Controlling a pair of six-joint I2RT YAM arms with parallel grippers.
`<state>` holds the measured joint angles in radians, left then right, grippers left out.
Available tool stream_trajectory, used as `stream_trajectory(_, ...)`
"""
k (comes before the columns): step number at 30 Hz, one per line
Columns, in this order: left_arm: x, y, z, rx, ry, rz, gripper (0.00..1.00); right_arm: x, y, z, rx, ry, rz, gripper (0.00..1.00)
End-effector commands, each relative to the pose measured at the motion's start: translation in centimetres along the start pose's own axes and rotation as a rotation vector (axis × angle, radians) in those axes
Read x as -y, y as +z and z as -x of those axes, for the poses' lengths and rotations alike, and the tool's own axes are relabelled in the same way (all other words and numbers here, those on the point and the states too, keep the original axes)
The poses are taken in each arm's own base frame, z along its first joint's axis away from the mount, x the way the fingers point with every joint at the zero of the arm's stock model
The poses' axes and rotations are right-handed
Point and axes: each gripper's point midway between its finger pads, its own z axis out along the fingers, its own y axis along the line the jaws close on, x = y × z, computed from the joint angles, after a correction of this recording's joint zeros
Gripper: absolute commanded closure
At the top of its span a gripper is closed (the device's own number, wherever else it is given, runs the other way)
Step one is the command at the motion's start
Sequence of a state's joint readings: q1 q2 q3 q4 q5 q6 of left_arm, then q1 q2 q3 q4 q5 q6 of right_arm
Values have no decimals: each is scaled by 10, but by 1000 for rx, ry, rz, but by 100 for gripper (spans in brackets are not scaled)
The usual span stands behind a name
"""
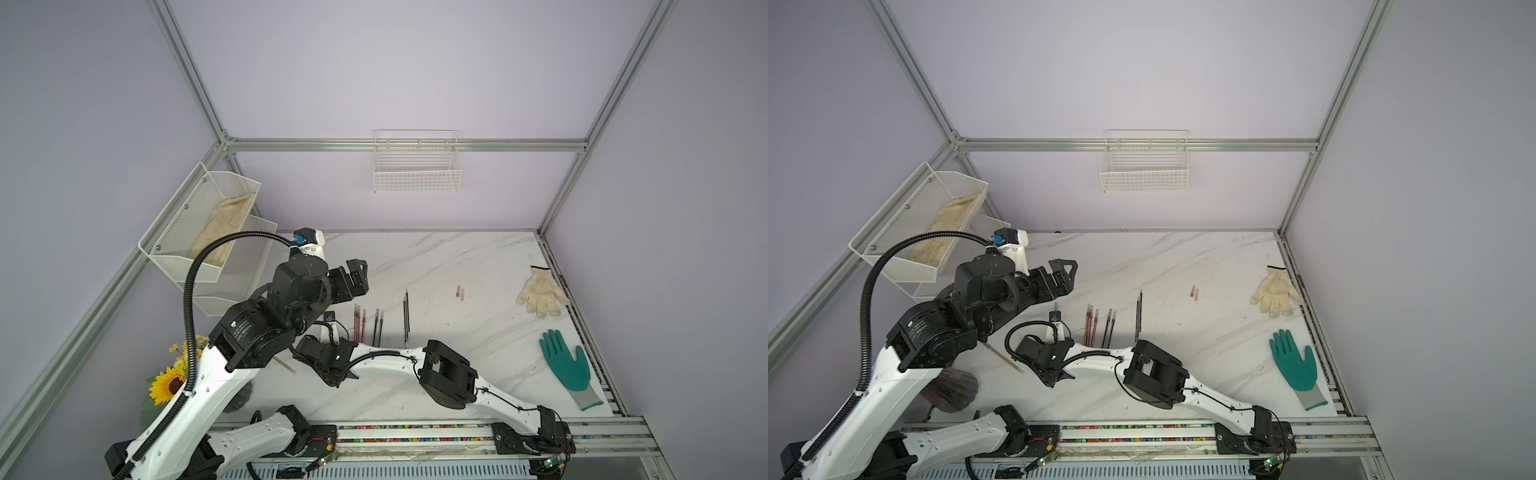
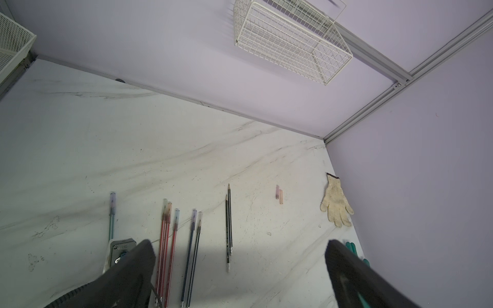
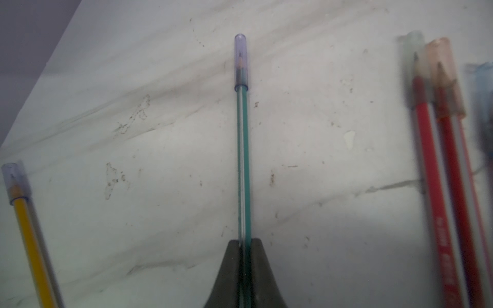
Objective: Remove the protective cover of the pencils
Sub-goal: Place the pencil at the center of the board.
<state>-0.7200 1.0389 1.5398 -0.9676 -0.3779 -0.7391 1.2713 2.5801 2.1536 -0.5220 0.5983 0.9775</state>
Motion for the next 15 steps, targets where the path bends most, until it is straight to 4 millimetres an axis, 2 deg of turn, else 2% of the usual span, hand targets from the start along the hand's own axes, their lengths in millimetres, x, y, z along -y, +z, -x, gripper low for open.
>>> stream_trajectory(1, -6, -1, -2, 2, 6, 12, 0, 19, -5, 12, 35, -42, -82, 85)
stream_trajectory(4, -6, -2, -2, 3, 8, 12, 0, 8, -16, 31, 87, -95, -61, 75)
stream_trajectory(6, -7, -1, -2, 3, 11, 18, 0, -2, -24, 39, 119, -138, -44, 63)
stream_trajectory(9, -7, -1, -2, 3, 11, 19, 0, -20, -42, 44, 167, -190, -15, 57)
stream_trajectory(11, -7, -1, -1, 4, 11, 19, 0, -39, -49, 38, 158, -260, 57, 57)
stream_trajectory(12, -7, -2, -1, 6, 10, 19, 0, -59, -53, 33, 151, -300, 150, 57)
stream_trajectory(14, -7, -2, 0, 5, 12, 19, 0, -94, -64, 13, 95, -409, 358, 56)
stream_trajectory(15, -7, -3, 0, 7, 12, 21, 0, -110, -71, -4, 41, -458, 495, 53)
